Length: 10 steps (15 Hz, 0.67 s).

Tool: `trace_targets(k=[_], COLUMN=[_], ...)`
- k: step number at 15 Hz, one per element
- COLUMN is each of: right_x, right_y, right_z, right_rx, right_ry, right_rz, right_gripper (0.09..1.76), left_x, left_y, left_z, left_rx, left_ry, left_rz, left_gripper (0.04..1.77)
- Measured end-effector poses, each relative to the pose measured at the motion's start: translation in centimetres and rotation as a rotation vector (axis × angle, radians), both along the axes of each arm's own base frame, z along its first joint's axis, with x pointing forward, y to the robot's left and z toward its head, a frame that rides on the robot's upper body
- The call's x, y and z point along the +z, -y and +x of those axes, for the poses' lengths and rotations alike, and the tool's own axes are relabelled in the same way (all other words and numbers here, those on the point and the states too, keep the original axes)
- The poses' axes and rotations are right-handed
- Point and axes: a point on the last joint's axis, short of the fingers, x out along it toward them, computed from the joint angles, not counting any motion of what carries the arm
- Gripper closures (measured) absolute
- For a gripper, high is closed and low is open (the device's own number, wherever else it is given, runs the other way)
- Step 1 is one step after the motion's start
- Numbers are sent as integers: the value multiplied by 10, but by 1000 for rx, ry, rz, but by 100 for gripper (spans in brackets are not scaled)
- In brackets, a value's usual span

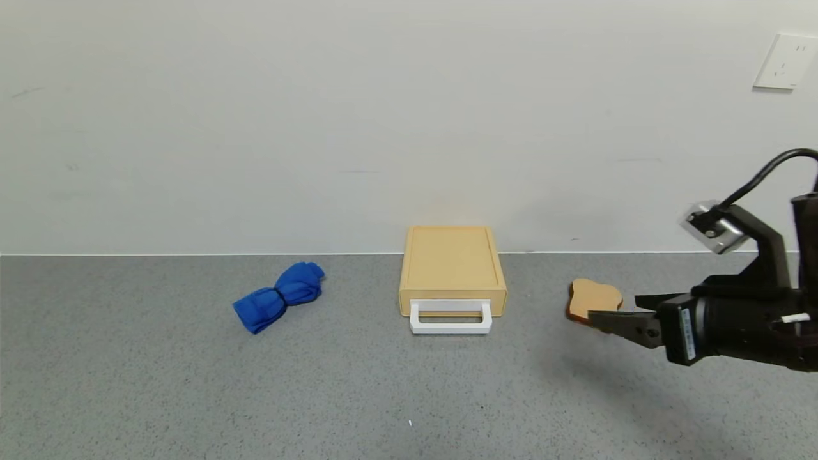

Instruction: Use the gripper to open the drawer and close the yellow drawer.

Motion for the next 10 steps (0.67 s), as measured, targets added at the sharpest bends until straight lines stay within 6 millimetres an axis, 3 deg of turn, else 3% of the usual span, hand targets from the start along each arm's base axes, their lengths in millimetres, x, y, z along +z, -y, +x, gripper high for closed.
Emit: trace_targets(k=[10], right_x=[34], right_y=[62], right_z=[-113], right_rx=[-264], right_ry=[180], right_rz=[22], right_gripper=[19], left_x=[0], left_y=[0], left_z=[0], left_rx=[1], left_ry=[0], left_rz=[0], left_gripper=[9])
